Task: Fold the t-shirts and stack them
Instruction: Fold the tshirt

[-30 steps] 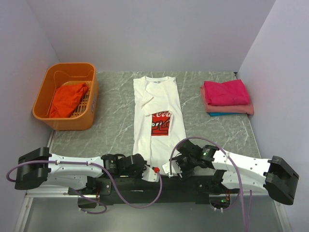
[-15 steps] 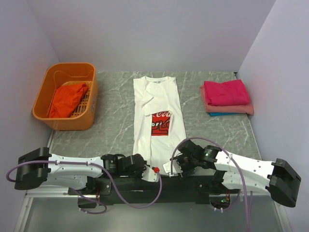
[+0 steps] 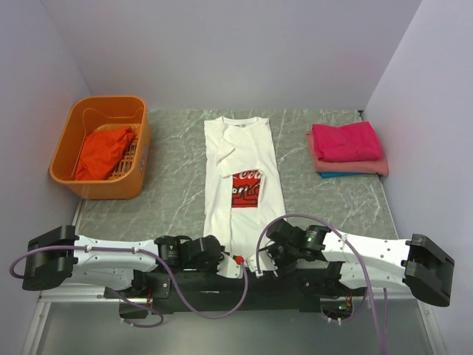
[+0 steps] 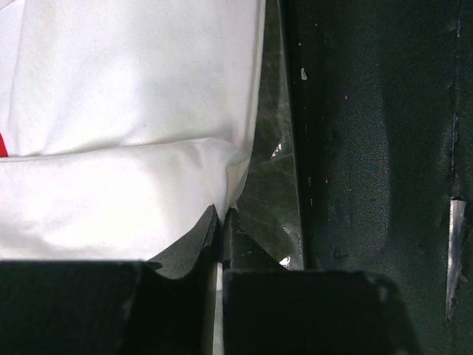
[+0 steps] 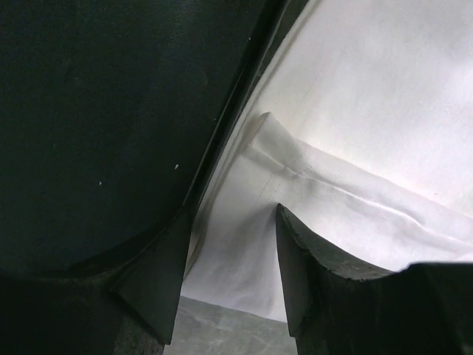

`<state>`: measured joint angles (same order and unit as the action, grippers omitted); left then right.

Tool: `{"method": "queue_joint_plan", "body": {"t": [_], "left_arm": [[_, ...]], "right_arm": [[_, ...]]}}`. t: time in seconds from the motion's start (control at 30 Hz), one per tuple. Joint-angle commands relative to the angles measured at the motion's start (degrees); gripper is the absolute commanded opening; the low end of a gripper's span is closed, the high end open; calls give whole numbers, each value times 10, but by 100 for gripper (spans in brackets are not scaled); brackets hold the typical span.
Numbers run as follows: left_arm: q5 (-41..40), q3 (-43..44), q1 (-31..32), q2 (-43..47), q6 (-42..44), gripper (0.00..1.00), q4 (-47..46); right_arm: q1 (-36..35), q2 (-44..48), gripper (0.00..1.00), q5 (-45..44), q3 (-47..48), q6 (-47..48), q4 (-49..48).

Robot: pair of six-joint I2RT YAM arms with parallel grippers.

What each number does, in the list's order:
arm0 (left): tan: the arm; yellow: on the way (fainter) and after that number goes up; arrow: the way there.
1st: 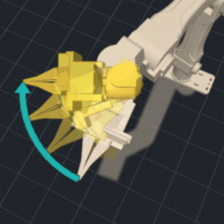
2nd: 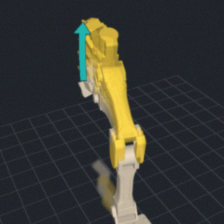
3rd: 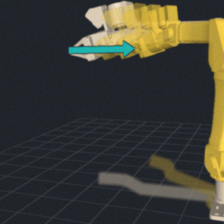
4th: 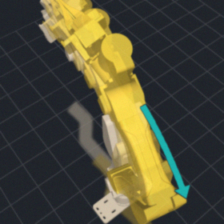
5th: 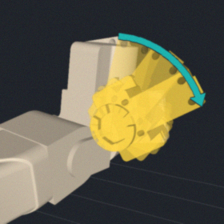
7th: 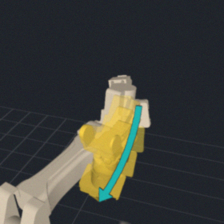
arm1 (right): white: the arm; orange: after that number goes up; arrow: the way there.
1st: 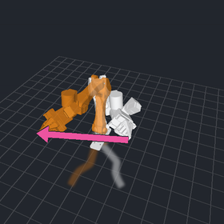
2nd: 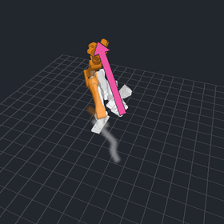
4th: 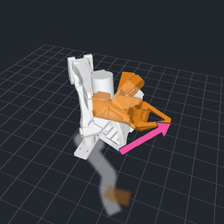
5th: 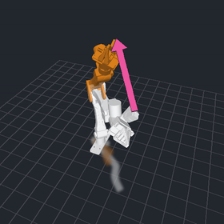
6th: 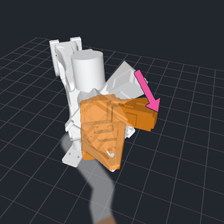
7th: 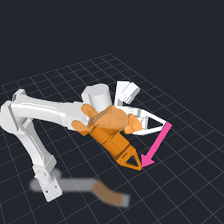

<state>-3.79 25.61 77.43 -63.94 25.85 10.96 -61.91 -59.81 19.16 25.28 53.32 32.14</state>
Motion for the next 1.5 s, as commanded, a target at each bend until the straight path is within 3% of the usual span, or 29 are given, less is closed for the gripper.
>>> {"method": "queue_joint_plan", "body": {"t": [0.0,0.33,0.73,0.8,0.87,1.0,1.27,1.47], "left_arm": [[6,-2,-3,6,1,3,-20],[6,-3,-3,12,1,3,-19],[5,-3,-3,12,0,2,-21],[4,-3,-3,13,1,2,-22],[3,-3,-3,15,1,2,-23],[4,-6,-4,22,-2,2,-30],[33,1,-10,31,4,0,-42],[65,22,-62,29,32,0,-65]], "right_arm": [[-5,-6,56,-16,13,-21,-13],[6,11,51,-3,11,-17,-7],[12,-7,34,-9,18,-20,-1],[20,-7,26,-4,21,-20,4],[26,-6,24,0,24,-18,8],[45,0,0,12,28,-10,17],[120,19,0,104,67,33,84],[185,13,0,121,128,57,127]]}}
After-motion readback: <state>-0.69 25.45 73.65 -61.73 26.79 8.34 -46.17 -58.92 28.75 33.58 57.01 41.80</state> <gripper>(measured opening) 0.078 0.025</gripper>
